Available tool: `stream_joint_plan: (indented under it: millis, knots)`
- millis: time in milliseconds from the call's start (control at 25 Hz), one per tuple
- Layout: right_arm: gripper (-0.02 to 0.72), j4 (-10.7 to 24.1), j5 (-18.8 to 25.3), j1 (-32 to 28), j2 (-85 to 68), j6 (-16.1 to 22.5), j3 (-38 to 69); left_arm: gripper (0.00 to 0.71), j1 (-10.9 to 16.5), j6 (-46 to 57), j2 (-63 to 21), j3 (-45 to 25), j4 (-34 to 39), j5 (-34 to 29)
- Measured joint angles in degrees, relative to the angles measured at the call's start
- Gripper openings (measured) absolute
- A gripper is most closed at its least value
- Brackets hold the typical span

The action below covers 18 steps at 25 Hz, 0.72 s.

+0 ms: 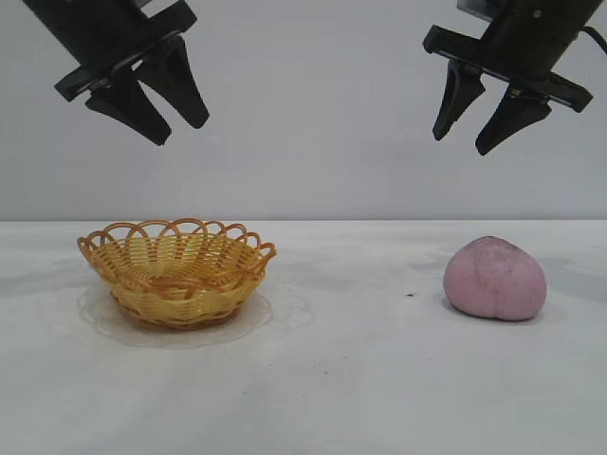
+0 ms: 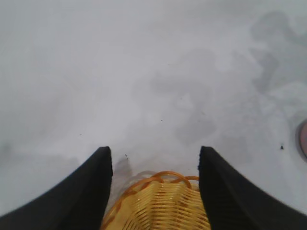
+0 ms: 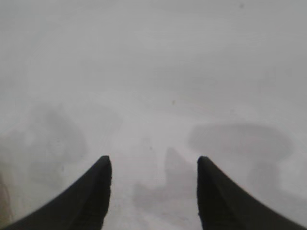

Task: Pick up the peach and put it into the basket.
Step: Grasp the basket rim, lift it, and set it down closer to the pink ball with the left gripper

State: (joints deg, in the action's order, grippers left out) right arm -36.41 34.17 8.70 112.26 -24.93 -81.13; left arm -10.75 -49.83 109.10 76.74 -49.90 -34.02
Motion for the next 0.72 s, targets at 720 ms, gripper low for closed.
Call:
stream_joint_plan:
  millis: [720]
  knots:
    - [0.340,-0.09,0.41,0.00,0.00,-0.13,0.00,0.398,0.00,0.00,0.00,0.00,0.53,-0.74]
